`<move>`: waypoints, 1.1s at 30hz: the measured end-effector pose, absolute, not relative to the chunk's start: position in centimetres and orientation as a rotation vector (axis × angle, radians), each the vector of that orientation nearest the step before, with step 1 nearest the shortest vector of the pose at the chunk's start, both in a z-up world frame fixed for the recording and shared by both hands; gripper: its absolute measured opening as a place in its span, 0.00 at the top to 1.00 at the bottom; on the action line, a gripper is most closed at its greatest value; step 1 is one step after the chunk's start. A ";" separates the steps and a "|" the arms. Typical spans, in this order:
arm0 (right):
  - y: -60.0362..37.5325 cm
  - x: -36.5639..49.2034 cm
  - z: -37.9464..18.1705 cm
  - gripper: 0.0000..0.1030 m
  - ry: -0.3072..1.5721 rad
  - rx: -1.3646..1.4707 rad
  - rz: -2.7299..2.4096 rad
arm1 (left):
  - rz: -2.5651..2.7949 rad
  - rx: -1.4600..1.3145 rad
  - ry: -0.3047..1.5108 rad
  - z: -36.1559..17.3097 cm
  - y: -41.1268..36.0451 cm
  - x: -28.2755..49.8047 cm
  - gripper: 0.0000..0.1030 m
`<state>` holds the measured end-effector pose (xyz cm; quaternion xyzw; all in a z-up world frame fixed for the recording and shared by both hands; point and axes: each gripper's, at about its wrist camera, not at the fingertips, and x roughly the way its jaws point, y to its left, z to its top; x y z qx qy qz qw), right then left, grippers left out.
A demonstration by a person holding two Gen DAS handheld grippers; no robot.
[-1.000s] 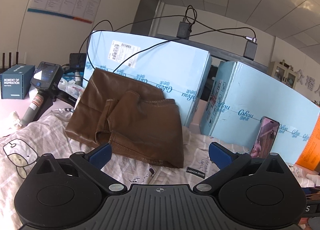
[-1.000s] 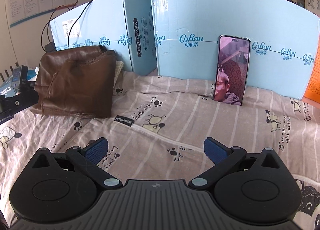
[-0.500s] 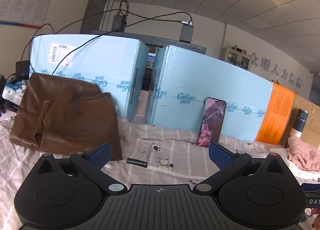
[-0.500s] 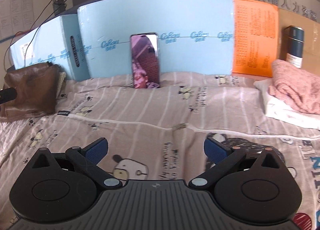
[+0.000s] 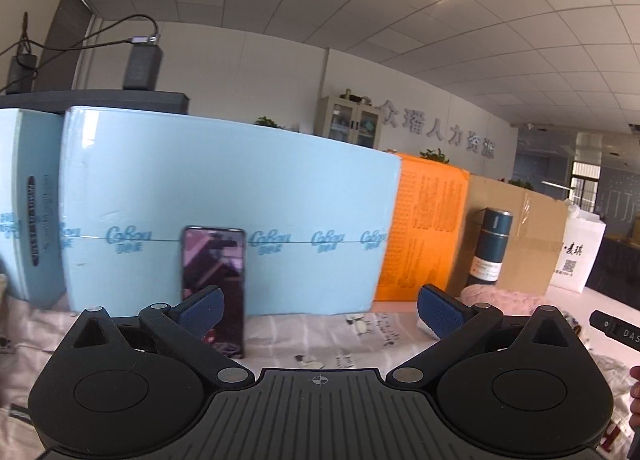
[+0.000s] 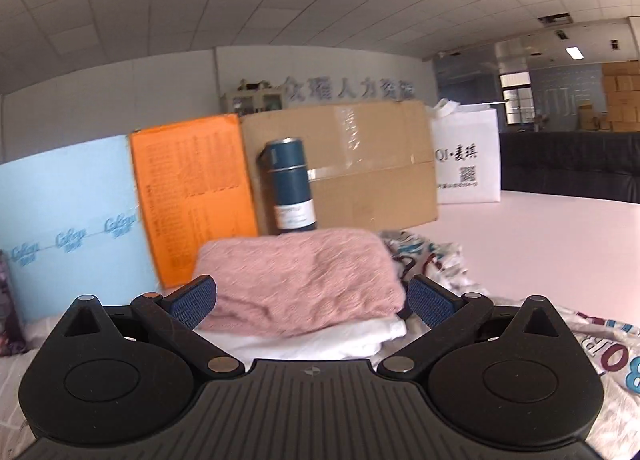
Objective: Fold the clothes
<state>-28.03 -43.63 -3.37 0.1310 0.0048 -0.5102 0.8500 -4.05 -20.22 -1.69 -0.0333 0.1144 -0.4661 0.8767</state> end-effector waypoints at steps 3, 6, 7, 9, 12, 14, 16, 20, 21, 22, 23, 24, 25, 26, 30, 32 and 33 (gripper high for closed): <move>-46.1 -29.1 -2.5 0.00 -0.093 0.329 -1.096 | -0.987 -0.188 0.228 -1.9 -23.4 -5.2 0.00; -47.2 -29.2 -1.9 0.00 -0.158 0.352 -1.184 | -0.983 -0.292 0.234 -2.1 -25.6 -6.1 0.00; -47.5 -29.0 -1.7 0.00 -0.170 0.356 -1.196 | -0.996 -0.288 0.228 -2.1 -26.3 -6.3 0.00; -48.3 -28.8 -1.3 0.00 -0.187 0.366 -1.198 | -1.021 -0.270 0.209 -1.9 -27.9 -6.6 0.00; -49.6 -28.5 -1.6 0.00 -0.279 0.382 -1.139 | -1.036 -0.271 0.193 -1.7 -29.9 -6.8 0.00; -50.2 -28.6 -2.2 0.00 -0.338 0.372 -1.107 | -1.053 -0.334 0.230 -2.1 -30.9 -6.4 0.01; -50.7 -28.9 -3.2 0.00 -0.339 0.371 -1.086 | -1.094 -0.380 0.261 -2.9 -31.8 -6.1 0.01; -52.9 -30.0 -5.2 0.00 -0.318 0.491 -1.012 | -1.208 -0.381 0.323 -4.8 -35.0 -6.3 0.01; -53.2 -30.4 -5.4 0.00 -0.326 0.510 -1.008 | -1.223 -0.390 0.350 -5.3 -35.8 -6.1 0.01; -53.5 -30.8 -5.6 0.00 -0.335 0.529 -1.006 | -1.225 -0.413 0.395 -5.7 -36.7 -5.8 0.01; -53.8 -31.0 -5.9 0.00 -0.337 0.552 -0.993 | -1.226 -0.437 0.440 -6.2 -37.5 -5.5 0.01; -54.1 -31.0 -6.1 0.00 -0.332 0.576 -0.975 | -1.224 -0.468 0.485 -6.9 -38.1 -5.3 0.01; -54.4 -31.0 -6.3 0.00 -0.325 0.601 -0.958 | -1.221 -0.496 0.527 -7.5 -38.8 -5.0 0.01; -54.5 -30.9 -6.3 0.00 -0.314 0.614 -0.950 | -1.224 -0.502 0.540 -8.3 -39.3 -4.8 0.03; -55.2 -30.3 -7.1 0.02 -0.255 0.653 -0.933 | -1.240 -0.520 0.584 -11.0 -40.2 -3.7 0.05; -55.8 -29.8 -7.5 0.03 -0.230 0.682 -0.922 | -1.276 -0.554 0.628 -11.8 -40.3 -2.9 0.11; -55.9 -29.6 -7.6 0.03 -0.222 0.690 -0.918 | -1.301 -0.568 0.639 -12.0 -40.4 -2.7 0.16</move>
